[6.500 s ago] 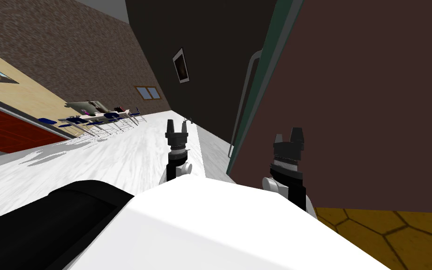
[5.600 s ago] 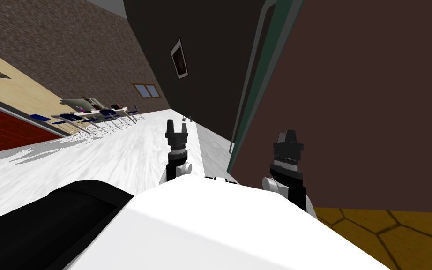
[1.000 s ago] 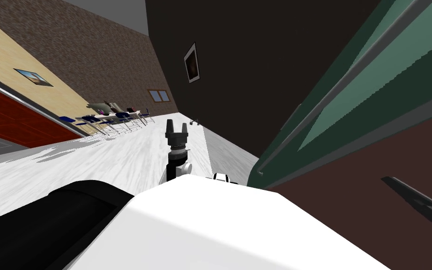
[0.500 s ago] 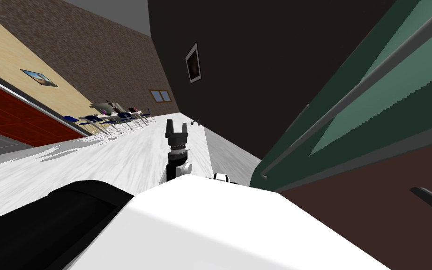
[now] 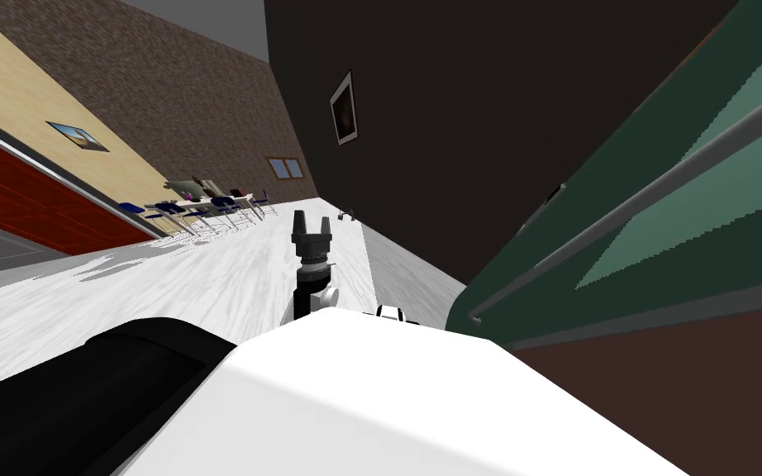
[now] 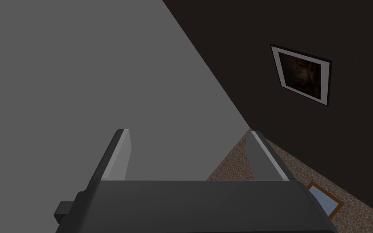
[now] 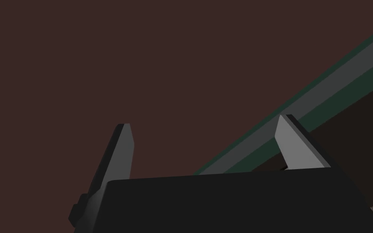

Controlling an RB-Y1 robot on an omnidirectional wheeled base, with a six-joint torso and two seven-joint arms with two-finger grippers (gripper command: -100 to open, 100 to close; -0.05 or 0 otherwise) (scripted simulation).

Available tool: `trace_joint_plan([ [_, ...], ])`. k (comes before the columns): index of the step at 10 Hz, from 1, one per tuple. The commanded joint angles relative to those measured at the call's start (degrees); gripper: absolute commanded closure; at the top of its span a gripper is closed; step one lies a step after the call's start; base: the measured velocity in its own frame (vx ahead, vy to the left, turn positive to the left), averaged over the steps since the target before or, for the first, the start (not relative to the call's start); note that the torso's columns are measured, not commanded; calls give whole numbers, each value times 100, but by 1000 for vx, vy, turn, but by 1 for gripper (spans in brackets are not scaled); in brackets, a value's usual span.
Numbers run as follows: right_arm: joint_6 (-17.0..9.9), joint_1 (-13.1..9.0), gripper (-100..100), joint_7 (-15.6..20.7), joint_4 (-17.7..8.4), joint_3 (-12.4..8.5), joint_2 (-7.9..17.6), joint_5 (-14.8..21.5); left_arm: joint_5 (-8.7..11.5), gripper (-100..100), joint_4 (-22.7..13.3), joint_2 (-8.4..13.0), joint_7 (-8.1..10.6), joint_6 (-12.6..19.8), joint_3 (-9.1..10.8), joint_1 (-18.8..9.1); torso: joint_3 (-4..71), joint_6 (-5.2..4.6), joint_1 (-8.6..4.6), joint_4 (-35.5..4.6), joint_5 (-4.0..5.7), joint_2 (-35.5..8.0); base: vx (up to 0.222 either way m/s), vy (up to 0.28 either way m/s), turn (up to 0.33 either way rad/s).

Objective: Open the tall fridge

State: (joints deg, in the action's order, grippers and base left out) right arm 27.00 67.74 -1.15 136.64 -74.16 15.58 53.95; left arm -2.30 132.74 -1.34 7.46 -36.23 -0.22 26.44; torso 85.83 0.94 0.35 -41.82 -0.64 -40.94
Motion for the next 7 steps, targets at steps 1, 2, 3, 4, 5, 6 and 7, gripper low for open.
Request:
trace_joint_plan([
  [1,-38,120,-100,-22,-24,-420,164,254,0,0,0,0,0,0,0,0,9,9,-4,2,-6,7,87,54,2],
  [2,-38,120,-100,-22,-24,-420,164,254,0,0,0,0,0,0,0,0,19,13,-5,6,-10,13,30,28,-17],
  [3,-38,277,-100,-62,-42,-615,206,465,0,0,0,0,0,0,0,0,18,16,-9,6,-11,6,31,42,48],
  [4,-38,277,-100,-62,-42,-712,206,465,0,0,-1,0,0,0,0,-1,25,21,0,9,-16,15,48,45,51],
  [5,-38,427,-100,-100,-59,-878,251,668,0,0,0,0,0,0,0,0,22,7,3,11,-9,19,71,59,17],
  [6,-38,427,-100,-100,-59,-992,251,668,0,0,0,0,0,0,0,0,19,6,9,13,-5,20,71,45,17],
  [7,-38,570,-100,-137,-75,-1172,298,861,0,0,0,0,0,0,0,0,10,3,1,12,3,11,79,66,1],
])
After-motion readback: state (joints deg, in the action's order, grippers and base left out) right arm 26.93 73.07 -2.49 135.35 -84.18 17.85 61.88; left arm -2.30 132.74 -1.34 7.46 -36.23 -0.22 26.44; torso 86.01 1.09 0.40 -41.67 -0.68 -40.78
